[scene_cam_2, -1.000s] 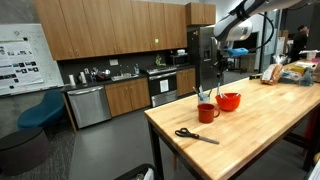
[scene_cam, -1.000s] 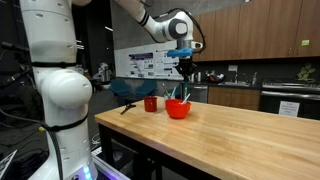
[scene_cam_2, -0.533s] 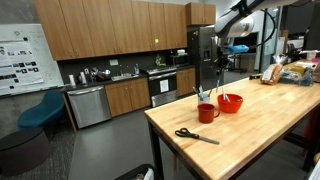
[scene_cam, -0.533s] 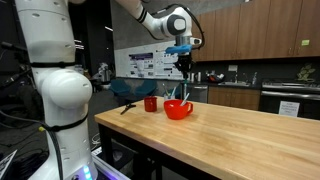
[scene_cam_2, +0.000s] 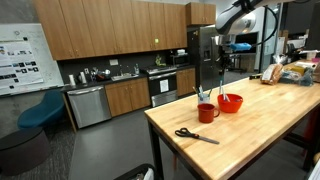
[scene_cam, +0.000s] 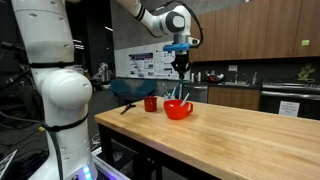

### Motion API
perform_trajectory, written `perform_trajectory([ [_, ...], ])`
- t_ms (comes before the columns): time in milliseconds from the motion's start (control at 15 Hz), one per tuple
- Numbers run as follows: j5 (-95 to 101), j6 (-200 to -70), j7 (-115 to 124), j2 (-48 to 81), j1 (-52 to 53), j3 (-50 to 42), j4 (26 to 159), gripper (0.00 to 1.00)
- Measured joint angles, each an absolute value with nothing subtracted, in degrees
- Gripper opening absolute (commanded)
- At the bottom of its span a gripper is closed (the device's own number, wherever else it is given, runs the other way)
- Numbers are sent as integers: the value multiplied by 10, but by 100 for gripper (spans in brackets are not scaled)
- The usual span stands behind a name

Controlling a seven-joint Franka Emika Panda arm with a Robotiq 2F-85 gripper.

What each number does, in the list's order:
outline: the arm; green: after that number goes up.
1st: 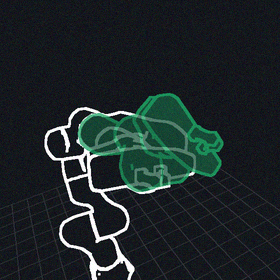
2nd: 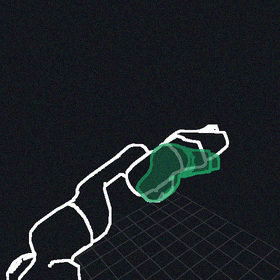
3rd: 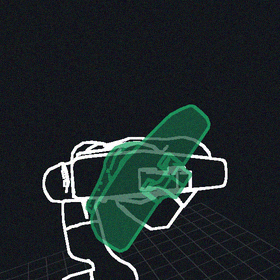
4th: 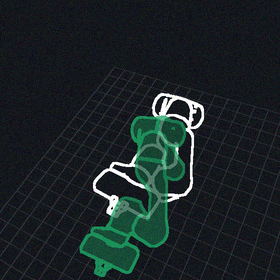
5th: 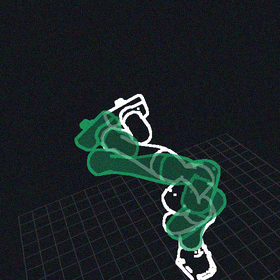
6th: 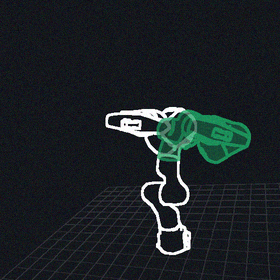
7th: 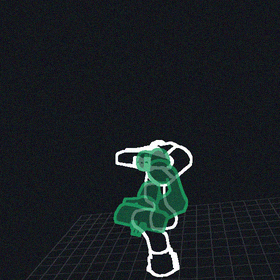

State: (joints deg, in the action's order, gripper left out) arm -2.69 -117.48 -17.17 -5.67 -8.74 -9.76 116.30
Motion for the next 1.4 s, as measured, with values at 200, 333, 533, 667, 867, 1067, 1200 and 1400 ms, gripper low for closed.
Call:
perform_trajectory([
  [200, -27, -1150, -176, -58, -88, -98, 1163, 3],
  [333, -25, -1143, -177, -58, -88, -98, 1165, 3],
  [533, -10, -1150, -177, -55, -87, -98, 1174, 3],
  [667, -1, -1158, -177, -49, -87, -98, 1180, 3],
  [867, 3, -1167, -177, -34, -86, -98, 1183, 37],
  [1067, 3, -1171, -177, -15, -86, -96, 1183, 49],
  [1200, 3, -1177, -177, -7, -85, -93, 1183, 61],
  [1400, 2, -1201, -177, -4, -82, -88, 1183, 82],
])
